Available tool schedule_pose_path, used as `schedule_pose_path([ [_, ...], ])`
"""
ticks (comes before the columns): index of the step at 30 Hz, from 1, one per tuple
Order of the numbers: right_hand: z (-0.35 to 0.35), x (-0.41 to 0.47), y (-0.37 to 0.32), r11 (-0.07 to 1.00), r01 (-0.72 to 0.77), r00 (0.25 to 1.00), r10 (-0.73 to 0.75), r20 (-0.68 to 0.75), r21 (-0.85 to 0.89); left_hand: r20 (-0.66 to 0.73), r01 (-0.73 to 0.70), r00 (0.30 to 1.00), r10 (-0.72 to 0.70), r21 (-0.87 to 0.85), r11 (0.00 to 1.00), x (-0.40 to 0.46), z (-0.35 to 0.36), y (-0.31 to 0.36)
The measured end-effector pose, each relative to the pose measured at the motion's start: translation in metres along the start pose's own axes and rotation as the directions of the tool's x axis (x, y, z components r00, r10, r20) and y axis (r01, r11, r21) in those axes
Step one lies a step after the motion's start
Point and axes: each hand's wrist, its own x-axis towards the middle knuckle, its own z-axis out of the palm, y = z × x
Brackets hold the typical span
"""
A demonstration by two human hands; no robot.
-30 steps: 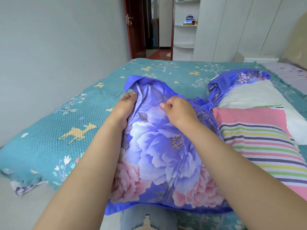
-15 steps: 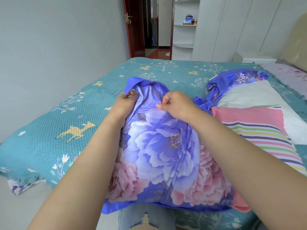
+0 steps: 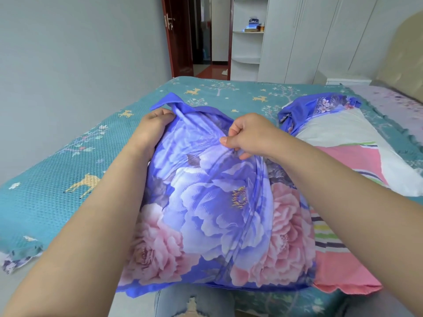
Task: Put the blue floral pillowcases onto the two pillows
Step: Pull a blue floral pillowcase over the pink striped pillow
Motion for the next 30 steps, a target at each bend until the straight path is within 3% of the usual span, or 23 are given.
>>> schedule_pose_path([
  [3,-0.001,-0.001,-0.004,0.999,0.013,1.0,-0.013,-0.015,0.034,0.121,0.075,0.99,-0.071,-0.032,0.997,-0.008,0.013,0.001],
  [8,0.004,0.001,-0.014,0.893,-0.102,0.994,0.072,0.083,0.437,0.232,0.198,0.96,-0.155,-0.175,0.964,-0.021,0.023,0.003],
  [11,0.012,0.0,-0.014,0.972,-0.036,0.996,0.054,-0.074,0.231,0.234,0.174,0.964,-0.125,-0.203,0.964,-0.026,0.025,0.007],
  [13,0.016,-0.002,-0.014,0.976,0.002,0.977,0.045,-0.208,0.22,0.239,0.136,0.967,-0.087,-0.199,0.97,-0.031,0.03,0.01],
  [15,0.021,-0.005,-0.012,0.799,-0.012,0.979,0.133,-0.157,0.601,0.248,0.15,0.963,-0.102,-0.181,0.972,-0.036,0.037,0.011],
  [17,0.027,-0.007,-0.01,0.495,-0.102,0.983,0.185,0.01,0.863,0.249,0.186,0.959,-0.133,-0.203,0.961,-0.038,0.044,0.01],
  [19,0.033,-0.006,-0.01,0.291,-0.153,0.972,0.219,0.09,0.944,0.249,0.114,0.966,-0.066,-0.184,0.976,-0.036,0.05,0.009],
  [22,0.034,-0.001,-0.017,0.167,-0.143,0.947,0.31,0.086,0.975,0.22,0.088,0.974,-0.057,-0.132,0.987,-0.033,0.058,0.009],
  [23,0.035,0.003,-0.017,0.195,-0.126,0.938,0.343,0.052,0.973,0.198,0.06,0.979,-0.038,-0.102,0.993,-0.033,0.059,0.01],
  [27,0.052,0.011,-0.011,0.488,-0.157,0.926,0.376,-0.044,0.858,0.175,-0.057,0.984,0.043,0.076,0.995,-0.032,0.062,0.01],
  [30,0.06,0.014,0.003,0.569,-0.205,0.902,0.426,-0.072,0.796,0.205,-0.1,0.976,0.07,0.139,0.985,-0.03,0.053,0.011],
])
